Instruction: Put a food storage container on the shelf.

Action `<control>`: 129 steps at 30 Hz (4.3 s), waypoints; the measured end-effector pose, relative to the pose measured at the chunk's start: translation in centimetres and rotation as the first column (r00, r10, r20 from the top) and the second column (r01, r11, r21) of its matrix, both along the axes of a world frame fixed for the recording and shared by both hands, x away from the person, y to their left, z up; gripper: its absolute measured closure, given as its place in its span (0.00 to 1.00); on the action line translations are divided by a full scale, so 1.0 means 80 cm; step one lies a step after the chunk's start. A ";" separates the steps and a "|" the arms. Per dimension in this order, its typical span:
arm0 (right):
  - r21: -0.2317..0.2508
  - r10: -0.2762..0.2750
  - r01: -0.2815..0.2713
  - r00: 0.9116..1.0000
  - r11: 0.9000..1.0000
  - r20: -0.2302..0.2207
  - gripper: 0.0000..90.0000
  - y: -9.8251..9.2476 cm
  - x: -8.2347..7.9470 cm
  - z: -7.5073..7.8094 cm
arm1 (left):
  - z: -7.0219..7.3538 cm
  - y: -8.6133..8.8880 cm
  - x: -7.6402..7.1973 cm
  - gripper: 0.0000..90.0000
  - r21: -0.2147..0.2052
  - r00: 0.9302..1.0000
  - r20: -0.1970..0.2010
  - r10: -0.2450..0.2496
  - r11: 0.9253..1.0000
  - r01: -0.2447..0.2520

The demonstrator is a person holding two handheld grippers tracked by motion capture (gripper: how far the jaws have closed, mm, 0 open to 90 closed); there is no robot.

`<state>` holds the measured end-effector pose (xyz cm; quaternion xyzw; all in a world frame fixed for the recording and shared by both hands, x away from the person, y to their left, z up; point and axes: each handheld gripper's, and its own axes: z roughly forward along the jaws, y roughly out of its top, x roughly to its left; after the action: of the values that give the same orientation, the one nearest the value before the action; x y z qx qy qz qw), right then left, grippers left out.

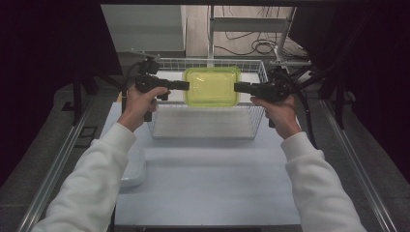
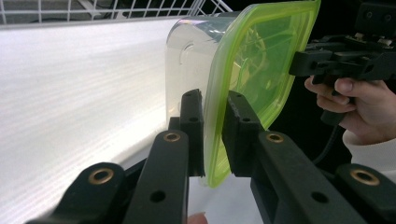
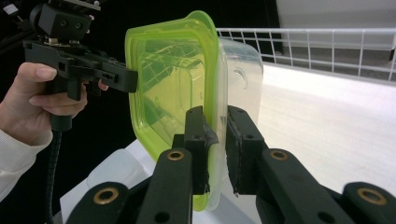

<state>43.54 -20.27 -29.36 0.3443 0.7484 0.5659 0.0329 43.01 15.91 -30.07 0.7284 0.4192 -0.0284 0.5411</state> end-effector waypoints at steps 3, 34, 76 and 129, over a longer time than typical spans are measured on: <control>-0.001 -0.004 0.004 1.000 1.000 -0.004 0.88 0.003 0.008 0.006 | 0.005 0.003 0.008 0.88 0.001 1.000 -0.002 0.006 1.000 -0.006; -0.032 -0.051 0.047 0.990 0.998 -0.131 0.88 0.023 0.067 -0.016 | -0.018 0.012 0.067 0.89 0.034 0.993 -0.105 0.048 0.998 -0.045; 0.018 -0.257 0.282 0.896 0.959 -0.361 0.53 0.041 0.111 -0.031 | -0.046 0.006 0.114 0.54 -0.093 0.959 -0.182 0.217 0.967 -0.237; -0.239 -0.034 0.011 0.995 0.971 -0.093 0.29 -0.048 -0.137 -0.139 | -0.144 0.049 -0.157 0.29 0.184 0.997 0.056 0.060 0.980 -0.069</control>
<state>32.59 -24.12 -40.49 0.3733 0.8076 0.4543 0.0443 30.44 19.84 -41.58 0.7623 0.4299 0.0467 0.4816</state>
